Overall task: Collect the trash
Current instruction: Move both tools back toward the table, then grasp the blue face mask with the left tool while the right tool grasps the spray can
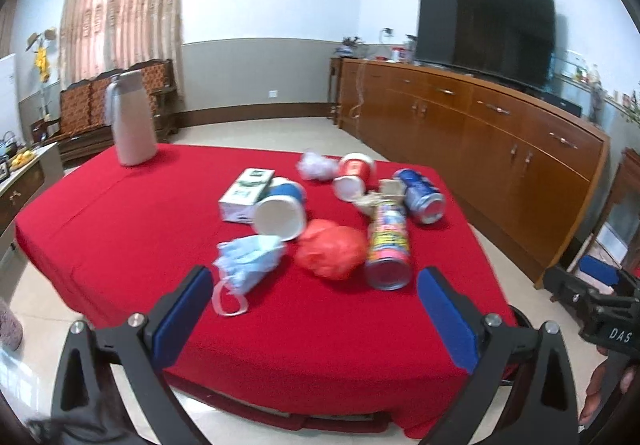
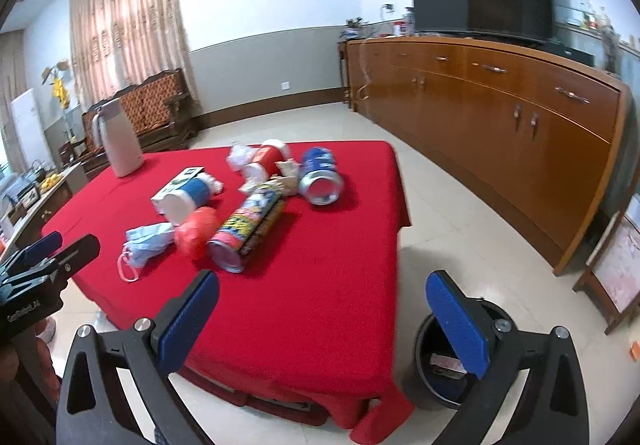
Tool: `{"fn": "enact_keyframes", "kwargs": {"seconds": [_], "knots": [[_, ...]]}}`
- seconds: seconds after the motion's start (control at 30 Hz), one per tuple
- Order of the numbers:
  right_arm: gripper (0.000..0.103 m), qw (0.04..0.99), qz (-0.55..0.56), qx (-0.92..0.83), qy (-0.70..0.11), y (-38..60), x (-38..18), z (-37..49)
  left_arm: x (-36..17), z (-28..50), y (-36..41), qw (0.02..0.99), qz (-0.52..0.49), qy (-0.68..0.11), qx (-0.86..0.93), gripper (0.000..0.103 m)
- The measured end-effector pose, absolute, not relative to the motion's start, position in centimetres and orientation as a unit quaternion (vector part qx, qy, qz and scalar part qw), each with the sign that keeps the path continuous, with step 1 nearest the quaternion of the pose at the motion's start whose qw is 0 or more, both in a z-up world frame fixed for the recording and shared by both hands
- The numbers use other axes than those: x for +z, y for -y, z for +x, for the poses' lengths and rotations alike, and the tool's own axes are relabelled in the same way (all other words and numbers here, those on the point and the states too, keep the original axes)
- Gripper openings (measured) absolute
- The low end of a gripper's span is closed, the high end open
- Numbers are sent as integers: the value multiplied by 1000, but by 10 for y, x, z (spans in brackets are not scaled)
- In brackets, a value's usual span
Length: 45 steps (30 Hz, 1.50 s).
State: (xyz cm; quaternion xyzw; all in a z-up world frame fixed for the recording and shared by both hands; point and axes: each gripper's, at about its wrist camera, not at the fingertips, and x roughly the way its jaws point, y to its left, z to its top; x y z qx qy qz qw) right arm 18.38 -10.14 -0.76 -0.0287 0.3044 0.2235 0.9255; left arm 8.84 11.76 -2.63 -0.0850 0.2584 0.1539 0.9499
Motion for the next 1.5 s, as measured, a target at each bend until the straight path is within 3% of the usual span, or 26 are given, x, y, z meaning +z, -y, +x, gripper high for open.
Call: {"fn": "enact_keyframes", "kwargs": {"seconds": [0.27, 0.6, 0.73, 1.0, 1.37, 1.47, 1.5], "knots": [[103, 918, -49, 246, -306, 46, -14, 188, -41, 88, -159, 943, -89, -268, 179, 91], [79, 908, -67, 248, -331, -15, -34, 214, -66, 107, -191, 936, -86, -298, 167, 63], [73, 902, -75, 243, -347, -32, -44, 233, -80, 120, -205, 931, -100, -313, 161, 59], [62, 891, -51, 219, -394, -50, -67, 286, -100, 145, -217, 925, -106, -333, 149, 58], [60, 875, -47, 215, -431, -63, -94, 323, -124, 186, -224, 915, -114, -366, 130, 58], [60, 874, -41, 221, -430, -59, -94, 323, -128, 189, -226, 914, -124, -367, 124, 45], [59, 874, -39, 225, -429, -58, -93, 323, -129, 189, -226, 914, -127, -366, 121, 32]]}}
